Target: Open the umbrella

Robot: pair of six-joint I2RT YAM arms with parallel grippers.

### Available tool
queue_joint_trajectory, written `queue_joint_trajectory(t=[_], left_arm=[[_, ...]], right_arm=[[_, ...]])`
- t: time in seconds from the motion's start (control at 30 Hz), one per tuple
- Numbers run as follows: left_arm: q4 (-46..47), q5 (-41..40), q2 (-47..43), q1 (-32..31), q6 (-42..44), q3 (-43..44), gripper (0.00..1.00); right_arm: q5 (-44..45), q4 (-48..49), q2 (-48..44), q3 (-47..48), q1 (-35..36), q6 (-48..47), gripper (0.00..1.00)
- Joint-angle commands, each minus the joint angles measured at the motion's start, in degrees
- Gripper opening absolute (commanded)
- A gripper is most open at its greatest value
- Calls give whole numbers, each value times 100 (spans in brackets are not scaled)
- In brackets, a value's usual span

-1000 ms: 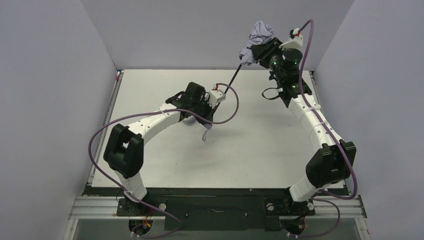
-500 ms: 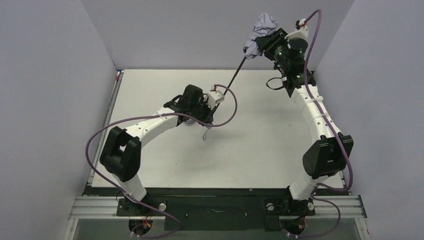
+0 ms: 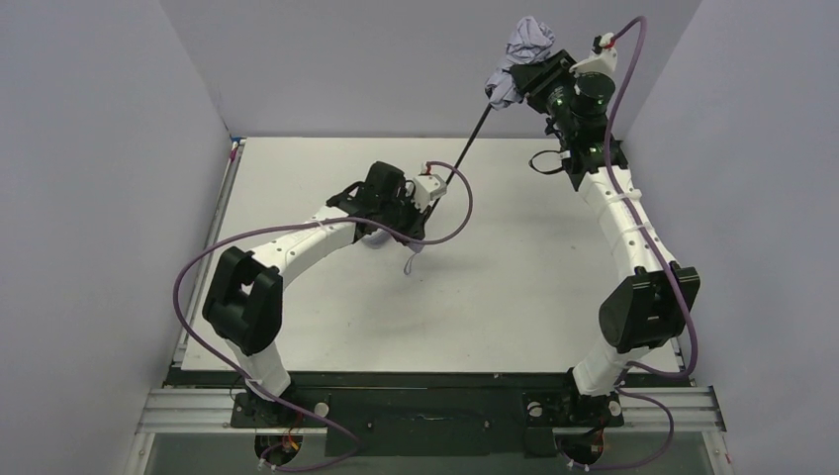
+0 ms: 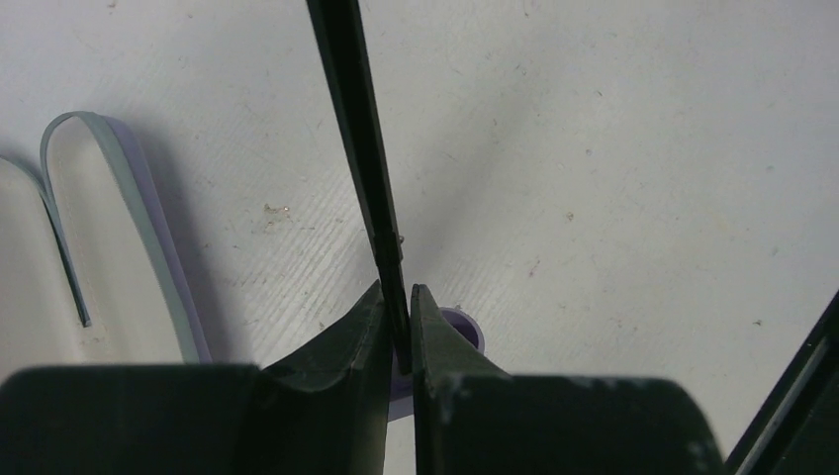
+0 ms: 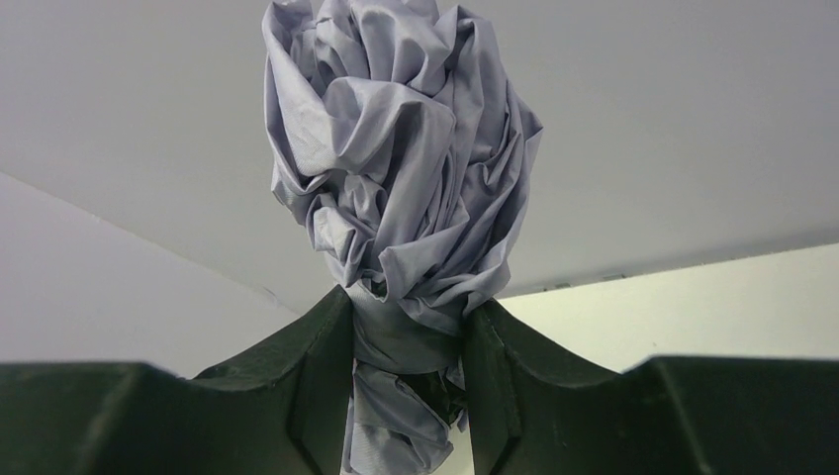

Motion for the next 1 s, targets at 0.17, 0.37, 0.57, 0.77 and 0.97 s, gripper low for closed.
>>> queue_joint_trajectory(t=[0.17,0.37,0.57,0.77,0.97], left_arm=[[-577,787,-204,90,-378,952,39],[-89,1216,-422,276,-743,1645,100],[1039,1705,-816,564,-1452,1887,97],[1796,1511,-1004,785,-2020,2002,97],[1956,2023,-774,883,-2665,2535,97]], right_arm=[[-78,2391,-722,-503,60,186,0],[-363,2472,-864,-769,115,237,0],[-840,2627,-999,-1029,106,152,0],[-1607,2799,-1099,-1123,113,-209,0],[-2625,2400,-1294,-1155,147,-690,0]])
